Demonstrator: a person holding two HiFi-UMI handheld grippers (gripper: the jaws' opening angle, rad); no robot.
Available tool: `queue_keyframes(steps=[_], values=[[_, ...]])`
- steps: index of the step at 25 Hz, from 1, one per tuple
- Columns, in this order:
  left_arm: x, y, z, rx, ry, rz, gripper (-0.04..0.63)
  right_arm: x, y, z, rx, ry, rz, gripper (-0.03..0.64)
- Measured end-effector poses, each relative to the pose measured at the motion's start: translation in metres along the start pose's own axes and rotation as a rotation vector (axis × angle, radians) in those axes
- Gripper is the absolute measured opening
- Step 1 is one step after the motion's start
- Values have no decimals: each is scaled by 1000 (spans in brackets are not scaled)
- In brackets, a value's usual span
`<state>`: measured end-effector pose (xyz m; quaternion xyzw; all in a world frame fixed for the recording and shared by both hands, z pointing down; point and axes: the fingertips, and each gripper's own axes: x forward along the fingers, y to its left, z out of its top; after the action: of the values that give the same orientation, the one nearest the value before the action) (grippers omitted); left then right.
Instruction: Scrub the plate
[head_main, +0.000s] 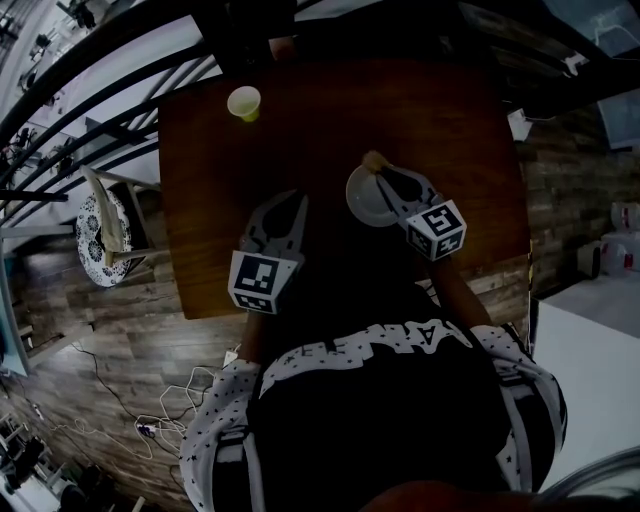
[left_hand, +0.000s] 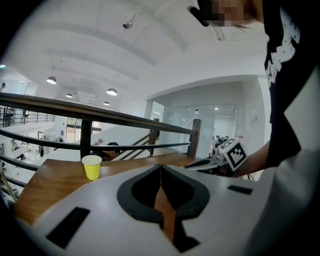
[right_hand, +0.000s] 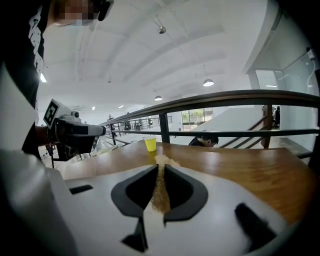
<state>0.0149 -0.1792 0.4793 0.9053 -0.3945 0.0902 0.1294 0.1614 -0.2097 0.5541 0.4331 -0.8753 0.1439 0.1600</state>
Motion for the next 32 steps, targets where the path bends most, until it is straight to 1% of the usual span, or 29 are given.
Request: queue_keyframes(steps=[11, 18, 24, 32], values=[[1, 4, -3, -3, 15, 14, 14, 15, -14, -16, -19, 51, 7, 49], [2, 5, -2, -4, 16, 22, 14, 22, -20, -29, -32, 110, 17, 49], [-3, 10, -4, -3, 20, 34, 14, 28, -14, -40, -25, 147, 30, 49], [-4, 10, -3, 1, 16, 29, 14, 30, -8, -51, -15, 171, 52, 49]])
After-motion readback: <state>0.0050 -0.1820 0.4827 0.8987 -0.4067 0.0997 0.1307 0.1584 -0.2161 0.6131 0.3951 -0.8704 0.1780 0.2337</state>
